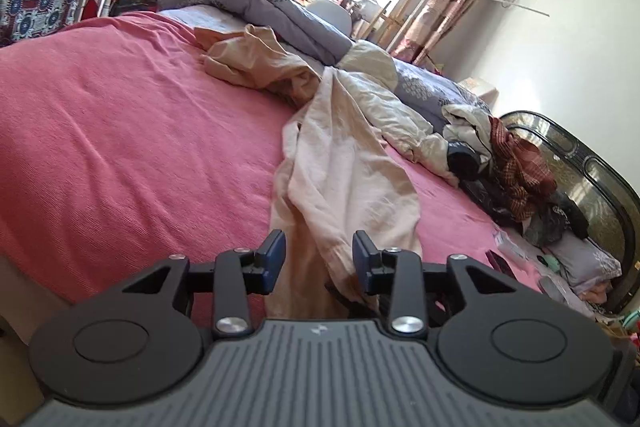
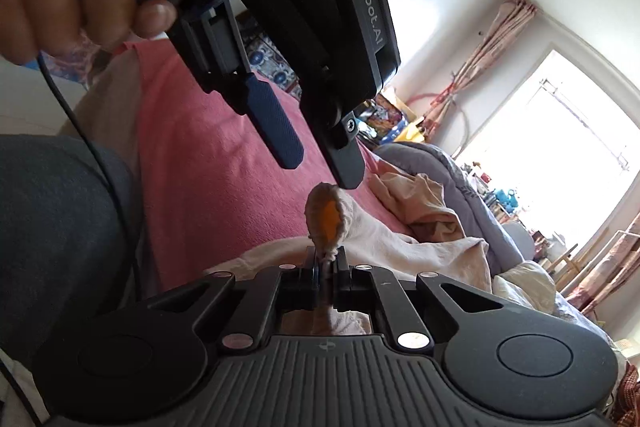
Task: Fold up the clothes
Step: 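Open the left gripper off the hem while the right gripper presses the folded fabric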
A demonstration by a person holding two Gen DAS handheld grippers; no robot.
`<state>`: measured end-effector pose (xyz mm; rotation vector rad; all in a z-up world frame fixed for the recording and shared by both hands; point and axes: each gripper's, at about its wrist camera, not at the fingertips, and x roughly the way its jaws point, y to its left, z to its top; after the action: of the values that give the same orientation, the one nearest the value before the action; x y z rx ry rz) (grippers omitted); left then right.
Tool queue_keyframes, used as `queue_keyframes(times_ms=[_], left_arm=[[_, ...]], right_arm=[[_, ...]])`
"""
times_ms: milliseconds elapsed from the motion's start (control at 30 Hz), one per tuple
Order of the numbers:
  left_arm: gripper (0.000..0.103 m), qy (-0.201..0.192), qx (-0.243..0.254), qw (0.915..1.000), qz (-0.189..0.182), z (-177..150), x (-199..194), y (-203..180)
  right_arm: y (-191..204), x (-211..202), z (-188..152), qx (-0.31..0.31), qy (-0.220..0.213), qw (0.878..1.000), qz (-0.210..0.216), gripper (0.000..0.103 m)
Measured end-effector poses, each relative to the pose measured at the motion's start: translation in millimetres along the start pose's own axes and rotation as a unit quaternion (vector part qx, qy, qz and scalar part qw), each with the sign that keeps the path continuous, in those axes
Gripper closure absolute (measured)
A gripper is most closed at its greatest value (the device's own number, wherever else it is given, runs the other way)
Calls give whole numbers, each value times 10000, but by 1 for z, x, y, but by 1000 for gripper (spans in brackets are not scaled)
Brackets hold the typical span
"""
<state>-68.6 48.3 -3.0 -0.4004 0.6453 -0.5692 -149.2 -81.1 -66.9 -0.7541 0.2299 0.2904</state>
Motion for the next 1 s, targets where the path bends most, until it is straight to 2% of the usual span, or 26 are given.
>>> queue_keyframes(times_ms=[133,300,400,467,500,533,567,600,633,733,900,1000], left_arm=[[52,-12,29,10000,50,1,-2,1],[49,151,634,9973,351,-7,10,-13],[49,408,1067,9908,730,-16,28,-21],[49,603,1382,9833,1016,-24,41,-25],[49,686,1527,9792,1148,-28,47,-27],[49,768,1660,9749,1273,-31,52,-28],[49,840,1790,9703,1393,-36,56,-29],[48,866,1896,9671,1460,-39,59,-31],[48,859,1991,9648,1488,-42,60,-32],[48,865,2144,9609,1527,-46,62,-35],[46,892,2115,9618,1494,-45,63,-32],[45,889,2124,9620,1467,-45,63,-30]], right_arm=[[8,-2,-1,-134,90,9996,235,95],[19,-1,-10,-340,279,9985,323,94],[18,-4,-15,-357,314,9982,377,91],[16,-4,-17,-327,302,9984,343,88],[15,-5,-18,-306,279,9987,287,81],[15,-7,-19,-275,266,9991,197,67],[15,-10,-20,-239,257,9993,90,59],[14,-13,-21,-192,258,9995,-43,46],[12,-15,-23,-150,274,9994,-166,41],[10,-24,-32,-40,354,9980,-518,38],[8,-40,-44,110,519,9920,-1145,33],[9,-49,-48,170,660,9891,-1308,32]])
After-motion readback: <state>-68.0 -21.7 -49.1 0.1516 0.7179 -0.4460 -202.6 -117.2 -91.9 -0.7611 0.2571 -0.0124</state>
